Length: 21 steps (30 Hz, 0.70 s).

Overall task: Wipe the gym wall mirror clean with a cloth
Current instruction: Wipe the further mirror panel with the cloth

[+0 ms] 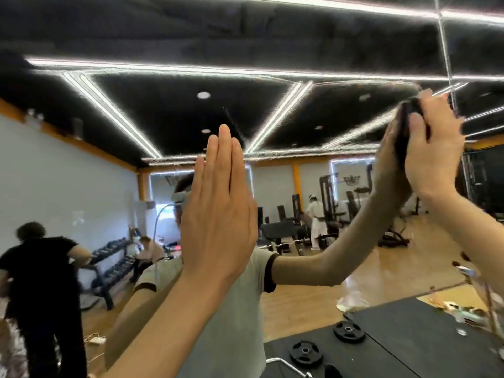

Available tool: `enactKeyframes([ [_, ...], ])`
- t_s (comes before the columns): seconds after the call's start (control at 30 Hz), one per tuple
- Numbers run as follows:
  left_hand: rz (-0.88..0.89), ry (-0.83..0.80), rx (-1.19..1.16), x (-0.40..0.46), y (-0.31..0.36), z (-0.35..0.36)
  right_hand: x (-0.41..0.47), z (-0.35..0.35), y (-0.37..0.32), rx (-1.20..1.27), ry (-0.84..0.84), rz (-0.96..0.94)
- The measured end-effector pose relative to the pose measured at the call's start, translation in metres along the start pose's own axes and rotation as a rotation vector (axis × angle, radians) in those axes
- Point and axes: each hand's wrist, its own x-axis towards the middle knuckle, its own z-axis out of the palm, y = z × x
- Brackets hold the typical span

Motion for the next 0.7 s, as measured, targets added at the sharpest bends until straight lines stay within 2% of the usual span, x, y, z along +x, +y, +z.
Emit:
enactKeyframes([
  [0.07,0.002,0.008,-0.007,0.0,0.0,0.001,-0.008,-0.006,0.009,-0.031,0.099,0.224],
  [0.13,-0.004,0.014,-0.009,0.0,0.0,0.001,-0.019,0.007,-0.009,-0.004,0.14,0.282],
  [0.23,-0.014,0.005,-0.017,0.0,0.002,0.001,-0.048,0.041,-0.062,0.084,0.091,0.04],
  [0.37,-0.007,0.002,-0.024,0.001,0.002,-0.001,-0.116,0.073,-0.121,0.118,-0.102,-0.386],
  [0.43,-0.013,-0.01,-0.031,0.001,0.002,-0.002,-0.127,0.072,-0.113,0.095,-0.185,-0.545],
  [0.5,-0.015,-0.034,-0.018,0.001,0.001,-0.003,-0.114,0.059,-0.086,0.042,-0.236,-0.605],
  [0.57,-0.025,-0.059,0.001,0.001,0.002,-0.005,-0.096,0.039,-0.053,0.011,-0.219,-0.567],
  [0.7,-0.037,-0.075,0.01,0.002,0.003,-0.007,-0.064,-0.007,0.031,-0.005,-0.17,-0.302],
])
